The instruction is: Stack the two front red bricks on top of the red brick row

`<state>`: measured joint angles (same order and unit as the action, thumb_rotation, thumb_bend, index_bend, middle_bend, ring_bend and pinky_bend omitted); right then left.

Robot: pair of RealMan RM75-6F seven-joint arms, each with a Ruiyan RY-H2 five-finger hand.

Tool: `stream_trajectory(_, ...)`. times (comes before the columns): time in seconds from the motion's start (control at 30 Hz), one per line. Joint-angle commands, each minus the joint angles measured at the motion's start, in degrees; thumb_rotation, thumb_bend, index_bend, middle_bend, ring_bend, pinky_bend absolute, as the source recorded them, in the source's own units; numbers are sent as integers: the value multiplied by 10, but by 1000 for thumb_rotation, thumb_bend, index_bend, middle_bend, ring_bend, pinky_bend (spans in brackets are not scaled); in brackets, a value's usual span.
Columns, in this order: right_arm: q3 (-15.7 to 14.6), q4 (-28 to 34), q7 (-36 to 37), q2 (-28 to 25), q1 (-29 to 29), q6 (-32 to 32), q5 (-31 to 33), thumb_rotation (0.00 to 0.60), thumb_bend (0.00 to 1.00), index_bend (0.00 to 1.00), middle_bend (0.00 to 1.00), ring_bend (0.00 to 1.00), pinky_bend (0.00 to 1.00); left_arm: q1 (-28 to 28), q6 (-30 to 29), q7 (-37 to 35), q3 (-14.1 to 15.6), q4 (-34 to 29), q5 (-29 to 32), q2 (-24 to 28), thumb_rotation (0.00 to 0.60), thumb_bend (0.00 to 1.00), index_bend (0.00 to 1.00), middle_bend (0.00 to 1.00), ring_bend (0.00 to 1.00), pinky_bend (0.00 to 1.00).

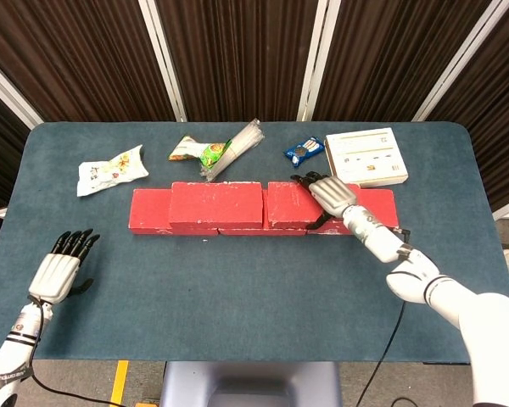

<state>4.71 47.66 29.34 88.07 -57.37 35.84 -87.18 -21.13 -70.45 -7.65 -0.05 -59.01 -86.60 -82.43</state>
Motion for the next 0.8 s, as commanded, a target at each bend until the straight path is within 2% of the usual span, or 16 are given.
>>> stream_trajectory(0.03, -1, 0, -5, 1, -2, -1, 2, 600, 171, 68, 330, 149, 467, 0, 0, -1, 0, 0, -1, 0, 600, 285, 0, 0, 0, 42)
stream_trajectory(0.17, 1, 0, -18, 2, -2, 0, 9, 600, 170, 2, 289, 126, 444, 0, 1, -4, 0, 1, -1, 0, 600, 286, 0, 0, 0, 42)
stream_trajectory(0.4, 12, 3, -61, 6, -1, -12, 39, 600, 154, 0, 199, 75, 415, -1, 4, -14, -1, 3, -1, 1, 600, 287, 0, 0, 0, 42)
stream_trajectory(0.53, 15, 11, -69, 5, 0, -15, 46, 600, 116, 0, 187, 73, 415, -1, 3, -15, -1, 3, -2, 1, 600, 285, 0, 0, 0, 42)
stream_trajectory(0.8, 17, 24, -84, 2, 0, -13, 53, 600, 111, 0, 186, 73, 415, 0, -1, -15, 0, 1, -5, 2, 600, 287, 0, 0, 0, 40)
